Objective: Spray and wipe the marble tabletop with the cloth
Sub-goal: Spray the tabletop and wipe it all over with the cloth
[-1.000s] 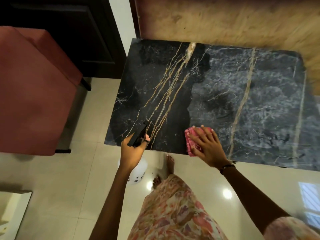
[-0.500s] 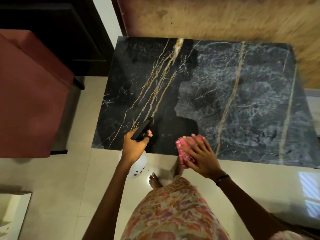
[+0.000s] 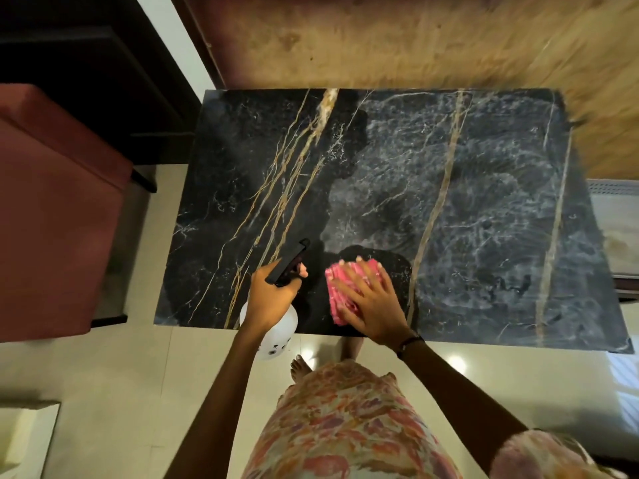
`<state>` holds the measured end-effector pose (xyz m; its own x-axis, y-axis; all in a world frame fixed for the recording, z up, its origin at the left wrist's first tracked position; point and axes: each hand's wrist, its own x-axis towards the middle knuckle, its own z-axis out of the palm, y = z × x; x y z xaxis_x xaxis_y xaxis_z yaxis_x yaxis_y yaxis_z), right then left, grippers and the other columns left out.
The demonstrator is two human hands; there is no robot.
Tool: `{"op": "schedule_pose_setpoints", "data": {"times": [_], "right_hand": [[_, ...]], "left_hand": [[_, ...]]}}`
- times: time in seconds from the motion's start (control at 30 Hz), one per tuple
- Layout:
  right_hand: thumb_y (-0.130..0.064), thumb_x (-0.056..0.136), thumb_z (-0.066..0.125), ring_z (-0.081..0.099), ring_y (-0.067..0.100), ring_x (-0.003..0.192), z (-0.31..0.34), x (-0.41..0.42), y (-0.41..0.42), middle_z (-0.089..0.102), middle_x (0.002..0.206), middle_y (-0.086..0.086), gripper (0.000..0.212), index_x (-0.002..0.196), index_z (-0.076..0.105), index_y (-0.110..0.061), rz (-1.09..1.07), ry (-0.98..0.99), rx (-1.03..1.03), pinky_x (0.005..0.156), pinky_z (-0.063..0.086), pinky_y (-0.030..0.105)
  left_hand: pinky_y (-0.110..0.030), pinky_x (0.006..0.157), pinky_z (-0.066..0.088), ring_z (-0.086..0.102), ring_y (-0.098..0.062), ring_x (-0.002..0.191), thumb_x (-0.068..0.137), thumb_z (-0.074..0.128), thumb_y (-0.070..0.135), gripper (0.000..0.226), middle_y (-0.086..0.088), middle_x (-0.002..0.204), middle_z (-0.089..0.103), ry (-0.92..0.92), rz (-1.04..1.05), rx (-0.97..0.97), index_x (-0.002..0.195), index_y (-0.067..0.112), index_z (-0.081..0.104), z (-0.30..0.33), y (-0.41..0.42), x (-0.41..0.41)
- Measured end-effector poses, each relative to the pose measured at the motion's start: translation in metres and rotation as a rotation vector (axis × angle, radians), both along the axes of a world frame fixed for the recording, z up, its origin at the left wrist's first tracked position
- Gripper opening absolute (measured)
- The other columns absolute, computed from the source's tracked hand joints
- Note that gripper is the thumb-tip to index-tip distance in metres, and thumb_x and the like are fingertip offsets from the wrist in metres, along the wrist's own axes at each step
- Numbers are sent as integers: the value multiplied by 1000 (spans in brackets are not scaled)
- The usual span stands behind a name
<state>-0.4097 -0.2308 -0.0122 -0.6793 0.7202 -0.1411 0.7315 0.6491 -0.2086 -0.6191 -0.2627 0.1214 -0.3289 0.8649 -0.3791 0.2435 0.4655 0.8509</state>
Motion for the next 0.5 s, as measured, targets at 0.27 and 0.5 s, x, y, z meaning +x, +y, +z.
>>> {"op": "schedule_pose_setpoints", "data": {"times": [0.27,0.5], "right_hand": [[-57,93,32,21,31,147,2,93,53,33,156,6,59,146,36,-31,-67,-16,72,116,20,56],[-55,94,26,15,33,148,10,-2,114,23,160,3,61,150,27,-31,-249,10,21,118,9,59]], "left_hand": [[-49,89,49,58,6,61,82,57,-6,19,2,82,67,-9,24,-20,90,6,69,1,26,11],[-55,88,48,59,-3,62,81,57,-4,26,3,83,69,24,36,-7,82,18,69,-5,50,14]]}}
